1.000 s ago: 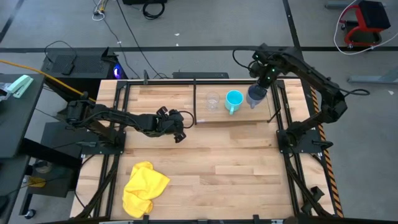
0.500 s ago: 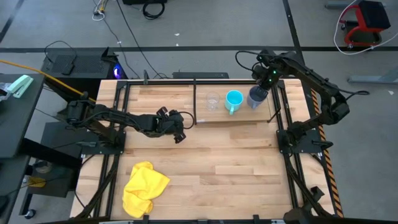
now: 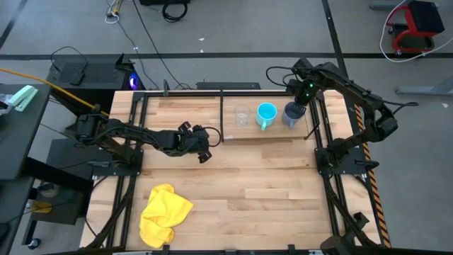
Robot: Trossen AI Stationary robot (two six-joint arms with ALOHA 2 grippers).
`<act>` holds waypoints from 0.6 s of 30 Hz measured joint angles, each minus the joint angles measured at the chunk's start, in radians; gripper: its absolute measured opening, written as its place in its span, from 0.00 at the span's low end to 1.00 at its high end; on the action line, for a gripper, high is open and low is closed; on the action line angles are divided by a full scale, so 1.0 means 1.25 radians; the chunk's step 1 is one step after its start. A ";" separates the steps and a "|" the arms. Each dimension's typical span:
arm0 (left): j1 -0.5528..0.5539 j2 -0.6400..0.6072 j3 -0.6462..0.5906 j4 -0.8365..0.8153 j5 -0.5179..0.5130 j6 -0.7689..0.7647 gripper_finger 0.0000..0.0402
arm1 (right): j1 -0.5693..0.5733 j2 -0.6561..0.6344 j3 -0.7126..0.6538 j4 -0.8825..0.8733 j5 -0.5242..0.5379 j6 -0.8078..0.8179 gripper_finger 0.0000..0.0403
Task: Stack small to large cups/mugs on shelf
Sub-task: Put the blue mug on the shelf
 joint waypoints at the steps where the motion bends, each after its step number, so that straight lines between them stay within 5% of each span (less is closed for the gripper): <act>1: 0.000 0.000 0.000 0.000 0.000 0.000 0.05 | 0.000 0.000 0.000 0.002 -0.003 -0.005 0.02; 18: 0.000 0.000 0.000 0.001 0.000 0.000 0.03 | 0.000 0.000 -0.010 0.011 -0.015 -0.050 0.02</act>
